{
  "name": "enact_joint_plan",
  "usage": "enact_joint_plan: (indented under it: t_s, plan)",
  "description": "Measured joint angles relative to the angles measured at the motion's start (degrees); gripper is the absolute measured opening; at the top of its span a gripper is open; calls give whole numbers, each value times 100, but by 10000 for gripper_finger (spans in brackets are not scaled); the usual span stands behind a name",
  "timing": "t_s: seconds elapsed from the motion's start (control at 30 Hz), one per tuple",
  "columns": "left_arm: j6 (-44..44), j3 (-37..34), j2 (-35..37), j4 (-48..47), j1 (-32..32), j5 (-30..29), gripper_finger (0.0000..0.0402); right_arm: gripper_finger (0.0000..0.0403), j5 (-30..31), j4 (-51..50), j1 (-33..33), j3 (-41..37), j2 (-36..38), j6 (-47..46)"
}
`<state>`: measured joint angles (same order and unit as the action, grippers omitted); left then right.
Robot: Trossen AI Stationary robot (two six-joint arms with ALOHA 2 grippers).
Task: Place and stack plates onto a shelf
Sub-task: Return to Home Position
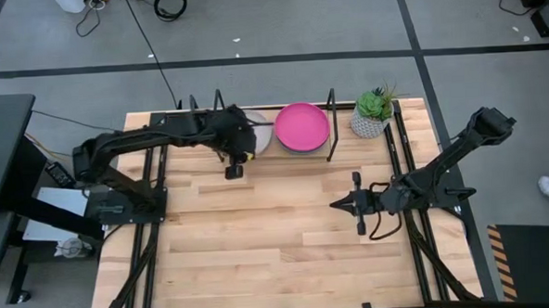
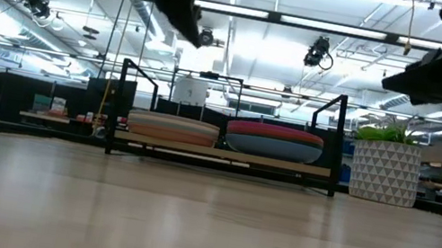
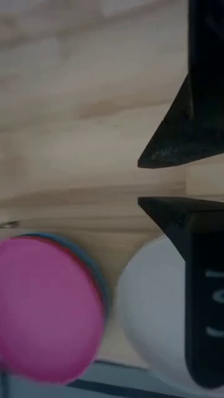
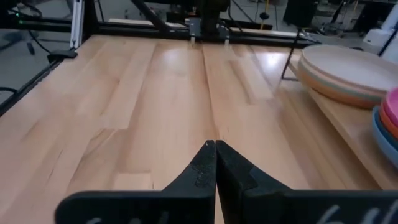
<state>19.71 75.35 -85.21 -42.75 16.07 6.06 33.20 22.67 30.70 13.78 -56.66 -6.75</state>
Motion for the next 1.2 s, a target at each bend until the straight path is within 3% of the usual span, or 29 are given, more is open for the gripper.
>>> enact_joint_plan:
  t_s: [0.17,0.37,0.8,1.2]
  plan:
    - [-94,-408,564,443,-93,298,77,13,30,98,-17,-496,635,-189]
    - [-268,-1778,1541,1244,-35,437,73,9,240,179,-17,-900,1345,-174]
    - [-1199,-4192,4203,2910,19,425,72,10,403,-971,-13,-982,3047,289]
    - [-1770,-5880,5967,4027,21,-767,72,10,775,-2568,-11,-982,4516,250]
